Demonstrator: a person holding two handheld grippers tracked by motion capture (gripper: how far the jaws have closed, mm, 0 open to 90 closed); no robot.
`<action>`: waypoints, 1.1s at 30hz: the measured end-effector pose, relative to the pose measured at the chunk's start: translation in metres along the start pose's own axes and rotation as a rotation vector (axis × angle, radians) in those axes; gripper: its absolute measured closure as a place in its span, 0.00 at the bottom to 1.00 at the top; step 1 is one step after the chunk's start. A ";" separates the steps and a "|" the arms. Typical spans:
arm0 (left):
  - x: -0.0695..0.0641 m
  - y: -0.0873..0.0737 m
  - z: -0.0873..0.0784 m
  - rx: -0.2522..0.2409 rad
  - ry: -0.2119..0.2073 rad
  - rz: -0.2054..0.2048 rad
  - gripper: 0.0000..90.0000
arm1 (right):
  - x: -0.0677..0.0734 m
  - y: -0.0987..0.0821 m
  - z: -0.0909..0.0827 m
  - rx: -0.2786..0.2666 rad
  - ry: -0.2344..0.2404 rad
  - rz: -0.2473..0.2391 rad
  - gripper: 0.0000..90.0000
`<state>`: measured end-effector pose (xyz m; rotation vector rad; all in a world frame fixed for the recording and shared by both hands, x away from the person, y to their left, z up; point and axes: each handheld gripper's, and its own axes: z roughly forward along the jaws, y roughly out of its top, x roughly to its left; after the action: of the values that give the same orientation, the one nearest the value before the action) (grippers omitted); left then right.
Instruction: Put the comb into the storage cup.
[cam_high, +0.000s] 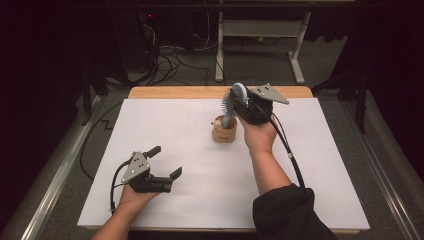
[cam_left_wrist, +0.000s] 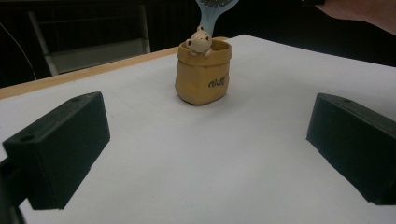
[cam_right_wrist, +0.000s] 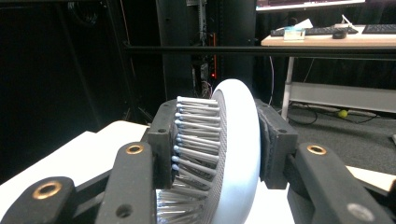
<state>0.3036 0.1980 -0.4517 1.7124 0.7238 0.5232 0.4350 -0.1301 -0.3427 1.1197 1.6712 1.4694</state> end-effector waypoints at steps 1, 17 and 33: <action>0.000 0.000 0.000 0.001 0.000 0.001 0.00 | 0.000 -0.001 0.000 0.001 0.000 0.000 0.65; 0.000 0.000 0.000 0.003 0.002 0.000 0.00 | 0.002 -0.005 0.004 0.001 -0.003 -0.001 0.64; 0.000 -0.001 0.001 0.007 0.002 0.003 0.00 | -0.001 -0.005 0.006 0.007 0.002 0.008 0.57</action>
<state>0.3041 0.1980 -0.4524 1.7200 0.7252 0.5250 0.4395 -0.1287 -0.3484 1.1303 1.6766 1.4704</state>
